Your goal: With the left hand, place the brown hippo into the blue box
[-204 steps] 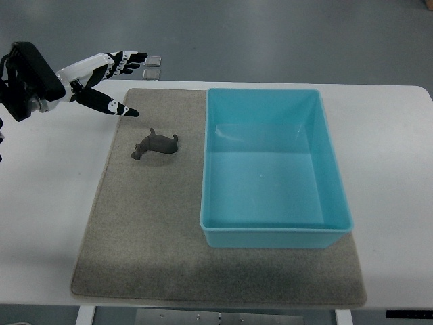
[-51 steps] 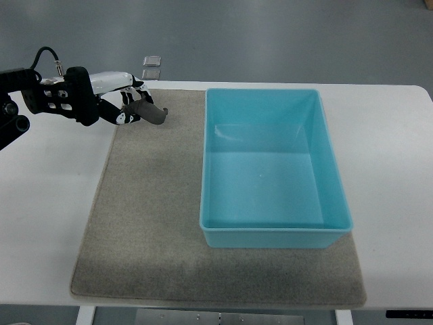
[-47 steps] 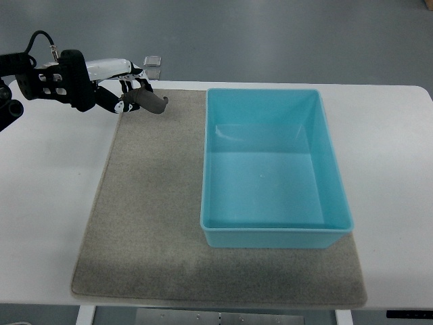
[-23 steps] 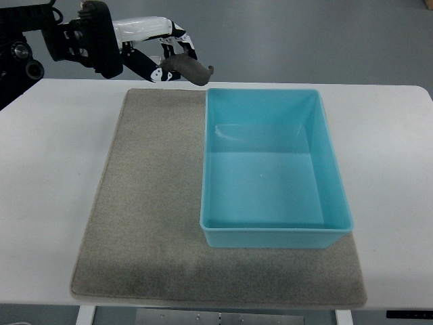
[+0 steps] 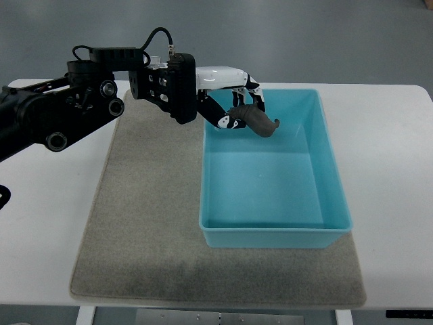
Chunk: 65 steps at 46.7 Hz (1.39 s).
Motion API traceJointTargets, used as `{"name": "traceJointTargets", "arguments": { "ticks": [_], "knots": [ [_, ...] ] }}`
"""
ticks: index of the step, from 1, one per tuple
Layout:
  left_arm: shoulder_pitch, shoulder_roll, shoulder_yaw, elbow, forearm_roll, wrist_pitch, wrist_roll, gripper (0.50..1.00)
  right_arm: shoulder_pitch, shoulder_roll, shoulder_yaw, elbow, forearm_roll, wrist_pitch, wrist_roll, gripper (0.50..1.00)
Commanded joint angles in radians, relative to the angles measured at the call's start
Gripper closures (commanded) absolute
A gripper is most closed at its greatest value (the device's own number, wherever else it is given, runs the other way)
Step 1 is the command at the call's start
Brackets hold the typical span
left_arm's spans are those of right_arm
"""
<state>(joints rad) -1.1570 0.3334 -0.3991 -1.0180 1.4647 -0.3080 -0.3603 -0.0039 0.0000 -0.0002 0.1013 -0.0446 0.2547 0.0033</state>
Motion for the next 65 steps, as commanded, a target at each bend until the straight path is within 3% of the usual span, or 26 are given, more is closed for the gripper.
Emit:
{"name": "traceJointTargets", "arguments": {
  "ticks": [1, 26, 28, 32, 42, 45, 65],
  "knots": [
    [0.002, -0.034, 0.013, 0.025, 0.000, 0.003, 0.000, 1.000, 0.001, 0.000, -0.001, 0.000, 0.000, 0.000, 0.000, 0.564],
    [0.057, -0.097, 0.031, 0.039, 0.022, 0.004, 0.001, 0.988, -0.001, 0.000, 0.000, 0.000, 0.000, 0.000, 0.000, 0.564],
    [0.059, -0.102, 0.031, 0.041, 0.022, 0.004, 0.001, 0.945, -0.001, 0.000, 0.000, 0.000, 0.000, 0.000, 0.001, 0.564],
    [0.060, -0.105, 0.031, 0.041, 0.008, 0.006, 0.001, 0.714, 0.001, 0.000, 0.000, 0.000, 0.000, 0.000, 0.000, 0.564],
    [0.062, -0.106, 0.029, 0.036, -0.010, 0.046, 0.001, 0.538, -0.001, 0.000, -0.001, 0.000, 0.000, 0.000, 0.000, 0.564],
    [0.065, -0.108, 0.028, 0.038, -0.033, 0.055, 0.001, 0.506, -0.001, 0.000, 0.000, 0.000, 0.000, 0.000, 0.000, 0.564],
    [0.057, -0.037, 0.019, 0.052, -0.530, 0.081, 0.001, 0.504, -0.001, 0.000, 0.000, 0.000, 0.000, 0.000, 0.000, 0.564]
  ]
}}
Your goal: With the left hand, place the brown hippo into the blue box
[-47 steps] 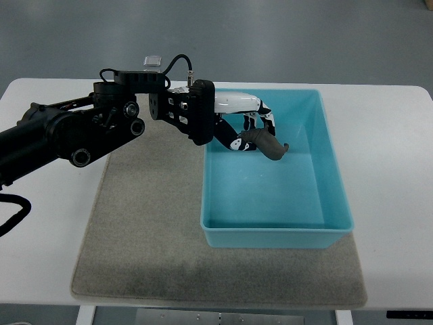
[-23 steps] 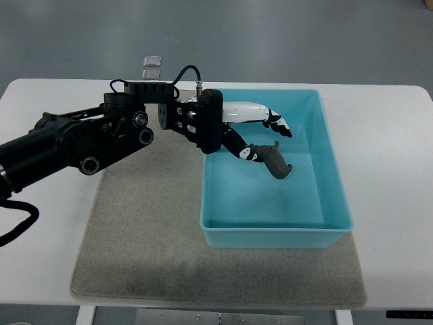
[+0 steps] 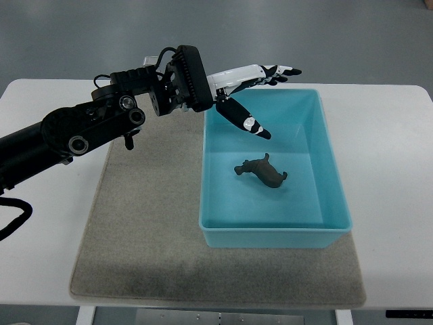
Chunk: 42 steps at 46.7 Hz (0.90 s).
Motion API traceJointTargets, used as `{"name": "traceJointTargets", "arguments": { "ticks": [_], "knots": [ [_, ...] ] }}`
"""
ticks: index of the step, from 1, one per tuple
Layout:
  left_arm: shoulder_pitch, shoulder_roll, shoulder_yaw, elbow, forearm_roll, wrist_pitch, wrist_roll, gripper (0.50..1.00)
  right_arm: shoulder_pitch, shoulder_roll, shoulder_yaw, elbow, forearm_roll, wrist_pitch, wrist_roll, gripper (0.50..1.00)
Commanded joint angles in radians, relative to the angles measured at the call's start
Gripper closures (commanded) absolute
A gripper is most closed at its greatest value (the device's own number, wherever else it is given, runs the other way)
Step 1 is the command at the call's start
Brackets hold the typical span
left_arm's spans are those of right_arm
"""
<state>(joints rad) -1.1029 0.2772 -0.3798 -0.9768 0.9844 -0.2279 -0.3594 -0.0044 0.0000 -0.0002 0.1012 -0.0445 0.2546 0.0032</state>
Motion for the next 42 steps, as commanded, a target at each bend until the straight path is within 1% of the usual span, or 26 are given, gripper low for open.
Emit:
{"name": "traceJointTargets", "arguments": {
  "ticks": [1, 13, 16, 21, 26, 31, 35, 39, 42],
  "knots": [
    [0.003, 0.023, -0.001, 0.016, -0.070, 0.001, 0.000, 0.504, 0.000, 0.000, -0.001, 0.000, 0.000, 0.000, 0.000, 0.564],
    [0.015, 0.102, -0.001, 0.116, -0.443, -0.018, 0.002, 0.501, 0.000, 0.000, 0.000, 0.000, 0.000, 0.000, 0.000, 0.564],
    [0.017, 0.123, -0.001, 0.138, -0.519, -0.033, 0.002, 0.501, 0.000, 0.000, 0.000, 0.000, 0.000, 0.000, 0.000, 0.564],
    [0.037, 0.154, -0.004, 0.176, -0.634, -0.097, 0.003, 0.501, 0.001, 0.000, 0.000, 0.000, 0.000, 0.000, 0.000, 0.564],
    [0.058, 0.175, -0.004, 0.239, -0.749, -0.201, 0.014, 0.501, 0.001, 0.000, 0.000, 0.000, 0.000, 0.000, 0.000, 0.564],
    [0.086, 0.180, -0.007, 0.328, -0.849, -0.317, 0.075, 0.501, 0.001, 0.000, 0.000, 0.000, 0.000, 0.000, 0.000, 0.564],
    [0.110, 0.181, -0.025, 0.386, -0.938, -0.378, 0.126, 0.501, 0.000, 0.000, -0.001, 0.000, -0.002, 0.000, 0.000, 0.564],
    [0.147, 0.185, -0.068, 0.418, -1.013, -0.383, 0.189, 0.501, 0.001, 0.000, 0.000, 0.000, 0.000, 0.000, 0.000, 0.564],
    [0.178, 0.188, -0.123, 0.432, -1.058, -0.383, 0.261, 0.501, 0.000, 0.000, 0.000, 0.000, 0.000, 0.000, 0.000, 0.564]
  ]
}}
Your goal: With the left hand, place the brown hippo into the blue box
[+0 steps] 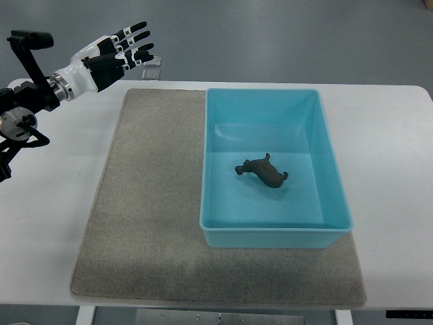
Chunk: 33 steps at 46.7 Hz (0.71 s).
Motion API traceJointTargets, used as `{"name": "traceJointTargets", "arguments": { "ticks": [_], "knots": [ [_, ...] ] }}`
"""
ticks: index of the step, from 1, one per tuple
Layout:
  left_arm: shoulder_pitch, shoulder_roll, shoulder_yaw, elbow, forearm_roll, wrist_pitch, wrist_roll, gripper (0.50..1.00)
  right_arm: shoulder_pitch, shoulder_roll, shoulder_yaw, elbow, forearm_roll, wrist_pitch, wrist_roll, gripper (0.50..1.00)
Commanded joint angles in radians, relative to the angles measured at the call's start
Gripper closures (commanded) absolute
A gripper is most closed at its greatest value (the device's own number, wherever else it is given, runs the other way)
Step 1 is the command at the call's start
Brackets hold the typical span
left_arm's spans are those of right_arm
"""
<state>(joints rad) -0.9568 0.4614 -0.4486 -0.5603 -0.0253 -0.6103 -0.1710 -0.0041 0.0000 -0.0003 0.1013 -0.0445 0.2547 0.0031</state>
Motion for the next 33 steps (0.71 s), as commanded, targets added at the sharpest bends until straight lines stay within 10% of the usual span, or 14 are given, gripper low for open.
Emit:
{"name": "traceJointTargets", "arguments": {
  "ticks": [1, 8, 33],
  "knots": [
    [0.042, 0.003, -0.076, 0.017, -0.062, -0.001, 0.100, 0.501, -0.001, 0.000, -0.001, 0.000, 0.000, 0.000, 0.000, 0.564],
    [0.102, 0.002, -0.208, 0.017, -0.111, -0.001, 0.240, 0.501, -0.001, 0.000, 0.000, 0.000, 0.000, 0.000, 0.000, 0.564],
    [0.107, -0.001, -0.309, 0.020, -0.136, -0.001, 0.246, 0.500, -0.001, 0.000, 0.000, 0.000, 0.000, 0.000, 0.000, 0.564]
  ]
}}
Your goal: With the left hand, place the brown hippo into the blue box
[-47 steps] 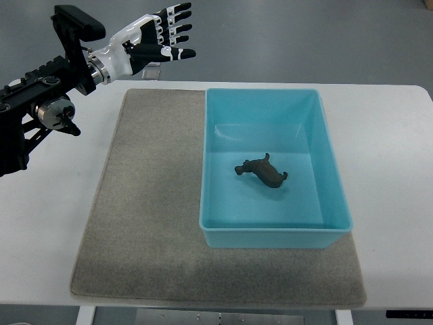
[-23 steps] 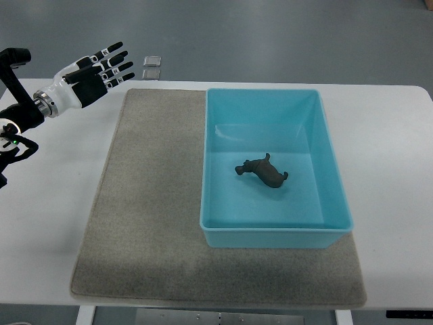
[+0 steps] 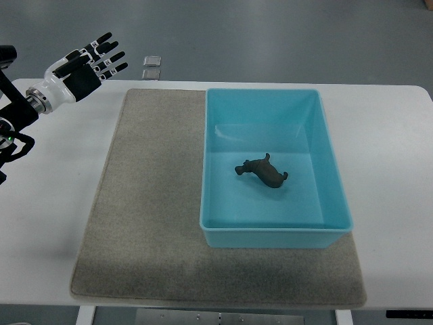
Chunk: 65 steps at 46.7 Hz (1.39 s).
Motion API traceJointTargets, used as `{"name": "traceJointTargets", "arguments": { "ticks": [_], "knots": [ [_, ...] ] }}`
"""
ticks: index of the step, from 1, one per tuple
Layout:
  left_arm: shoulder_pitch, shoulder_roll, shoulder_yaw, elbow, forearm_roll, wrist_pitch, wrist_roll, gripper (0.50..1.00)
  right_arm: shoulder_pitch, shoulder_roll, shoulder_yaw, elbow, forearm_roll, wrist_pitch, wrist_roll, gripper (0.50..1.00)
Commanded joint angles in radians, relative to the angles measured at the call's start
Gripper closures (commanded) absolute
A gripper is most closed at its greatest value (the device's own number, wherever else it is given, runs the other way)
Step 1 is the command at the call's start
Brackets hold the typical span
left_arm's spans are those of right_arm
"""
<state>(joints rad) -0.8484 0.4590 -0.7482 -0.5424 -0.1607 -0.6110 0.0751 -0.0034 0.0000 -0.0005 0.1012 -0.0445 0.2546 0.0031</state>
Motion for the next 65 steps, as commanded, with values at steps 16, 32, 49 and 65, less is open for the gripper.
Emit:
{"name": "traceJointTargets", "arguments": {
  "ticks": [16, 32, 49, 65],
  "knots": [
    [-0.009, -0.008, -0.022, 0.001, 0.000, 0.000, -0.002, 0.501, -0.001, 0.000, 0.001, 0.000, 0.000, 0.000, 0.000, 0.564],
    [-0.001, -0.010, -0.019, 0.001, 0.003, 0.000, -0.002, 0.501, 0.000, 0.000, 0.004, 0.008, 0.000, 0.002, 0.000, 0.564],
    [-0.003, -0.010, -0.020, 0.001, 0.003, 0.000, -0.002, 0.501, -0.009, 0.000, 0.002, 0.015, -0.005, 0.009, 0.002, 0.564],
    [-0.009, -0.010, -0.022, 0.001, 0.001, 0.000, -0.002, 0.501, -0.012, 0.000, -0.004, 0.025, -0.011, 0.017, 0.000, 0.564]
  ]
}}
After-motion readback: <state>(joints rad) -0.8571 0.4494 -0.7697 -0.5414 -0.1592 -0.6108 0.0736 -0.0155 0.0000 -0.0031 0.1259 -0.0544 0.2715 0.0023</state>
